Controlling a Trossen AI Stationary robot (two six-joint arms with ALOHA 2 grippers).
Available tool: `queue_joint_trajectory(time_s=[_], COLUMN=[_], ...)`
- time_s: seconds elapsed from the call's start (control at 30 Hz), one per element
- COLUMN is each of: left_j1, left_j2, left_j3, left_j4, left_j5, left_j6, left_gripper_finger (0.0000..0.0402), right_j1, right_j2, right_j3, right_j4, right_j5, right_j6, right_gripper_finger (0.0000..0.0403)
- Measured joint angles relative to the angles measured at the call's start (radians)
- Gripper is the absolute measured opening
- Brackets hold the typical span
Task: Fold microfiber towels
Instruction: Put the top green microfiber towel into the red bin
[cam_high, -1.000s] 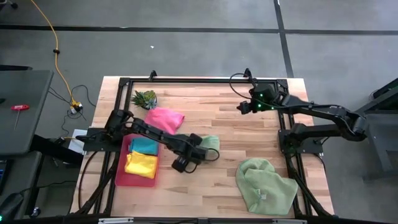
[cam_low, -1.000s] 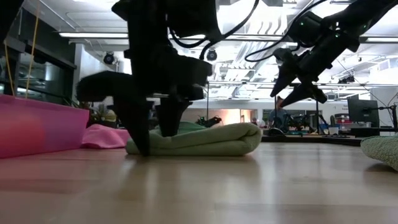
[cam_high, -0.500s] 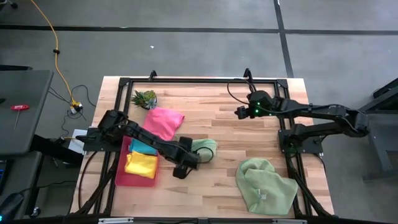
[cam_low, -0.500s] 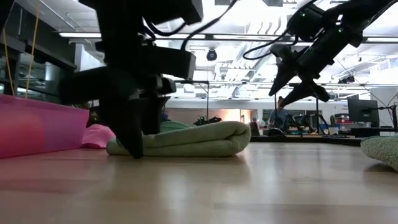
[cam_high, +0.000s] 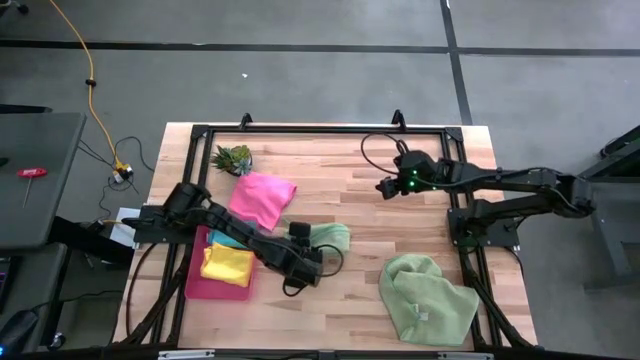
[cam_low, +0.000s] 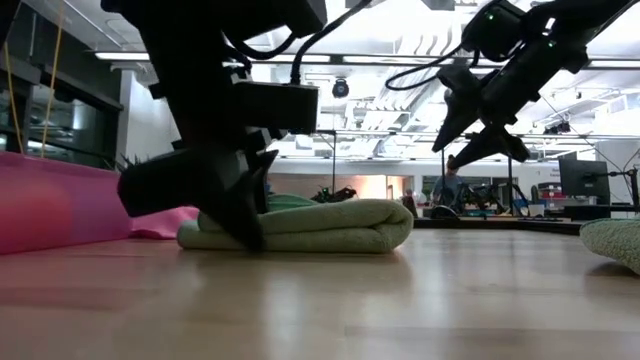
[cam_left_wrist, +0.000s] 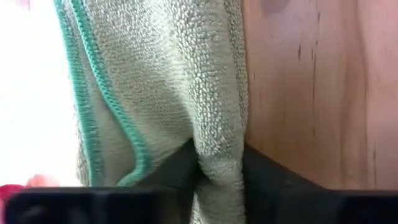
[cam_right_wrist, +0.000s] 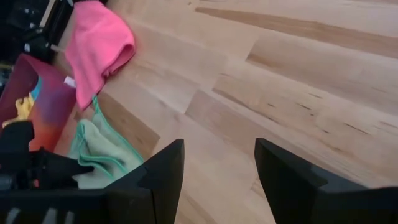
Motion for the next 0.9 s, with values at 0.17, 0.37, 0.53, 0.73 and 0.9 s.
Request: queue_joint_trajectory(time_s=[0.17,0.37,0.53,0.73,0.9], left_j1=[0.025,0.088,0.137,0.176,0.171], left_j2=[-0.015,-0.083,-0.225,-0.432,-0.572], left_j3=[0.005,0.099,0.163,0.164,0.163], left_j4=[0.018,-0.111,-0.192,-0.325,-0.452], left_j5=[0.048,0.217,0.262,0.248,0.254], left_j6=[-0.001,-0.003,0.065,0.113,0.056], left_gripper_finger=[0.0014,0.0006,0.0003,0.0002,0.0001], right_j1=[0.024,0.027,0.027,0.027,0.027], right_j2=[0.000,0.000,-0.001,-0.002,-0.002], right_j3=[0.000,0.000,0.000,0.000,0.000], right_j4=[0.000,0.000,0.005,0.010,0.015], right_j5=[0.000,0.000,0.000,0.000,0.000], right_j6=[-0.041,-0.057,-0.057,-0.065,-0.065], right_gripper_finger=[0.0188,0.0188,0.0188,0.0188,0.0188])
